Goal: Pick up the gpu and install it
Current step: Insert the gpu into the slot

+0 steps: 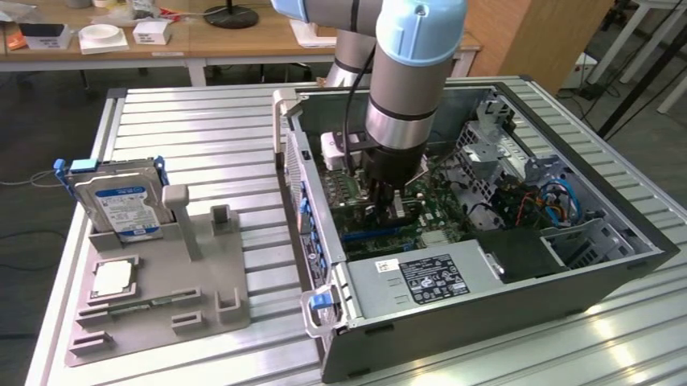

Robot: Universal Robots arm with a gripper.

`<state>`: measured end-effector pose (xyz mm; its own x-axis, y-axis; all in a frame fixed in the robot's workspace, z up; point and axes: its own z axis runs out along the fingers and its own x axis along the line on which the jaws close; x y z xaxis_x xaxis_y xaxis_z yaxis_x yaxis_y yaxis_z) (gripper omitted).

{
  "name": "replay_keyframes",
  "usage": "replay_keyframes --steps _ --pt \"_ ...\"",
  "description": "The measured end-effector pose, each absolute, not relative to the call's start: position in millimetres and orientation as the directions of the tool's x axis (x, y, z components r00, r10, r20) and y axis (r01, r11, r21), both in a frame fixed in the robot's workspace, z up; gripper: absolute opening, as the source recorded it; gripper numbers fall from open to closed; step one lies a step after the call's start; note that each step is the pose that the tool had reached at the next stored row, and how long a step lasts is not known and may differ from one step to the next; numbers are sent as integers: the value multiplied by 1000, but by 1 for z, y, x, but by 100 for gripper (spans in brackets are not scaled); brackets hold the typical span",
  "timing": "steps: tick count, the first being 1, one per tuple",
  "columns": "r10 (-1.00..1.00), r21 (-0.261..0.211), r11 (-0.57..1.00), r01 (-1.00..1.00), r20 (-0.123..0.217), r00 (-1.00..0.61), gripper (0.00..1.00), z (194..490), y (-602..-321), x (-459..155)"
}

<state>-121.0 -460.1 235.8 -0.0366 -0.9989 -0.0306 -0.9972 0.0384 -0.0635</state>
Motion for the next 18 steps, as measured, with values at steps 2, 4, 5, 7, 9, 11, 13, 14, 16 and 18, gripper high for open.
replay_keyframes --steps 2,4,5,7,9,11,13,14,16,18 --pt "-999 -63 38 -997 -30 -37 28 236 -460 -121" --pt "-999 -63 39 -997 -30 -37 28 236 -460 -121" --pt "-999 -63 38 -997 -30 -37 28 236 -461 -121" --pt "-999 -63 38 -997 -30 -37 28 235 -461 -121" --pt "-999 -64 38 -997 -30 -36 28 235 -461 -121" --pt "-999 -64 38 -997 -31 -36 28 235 -461 -122" --pt "-999 -63 38 -997 -30 -37 28 235 -461 -122" --pt "-999 -63 38 -997 -30 -36 28 235 -461 -122" --pt "-999 -63 38 -997 -30 -36 28 235 -461 -122" --pt "-999 -64 38 -997 -30 -37 28 235 -461 -122"
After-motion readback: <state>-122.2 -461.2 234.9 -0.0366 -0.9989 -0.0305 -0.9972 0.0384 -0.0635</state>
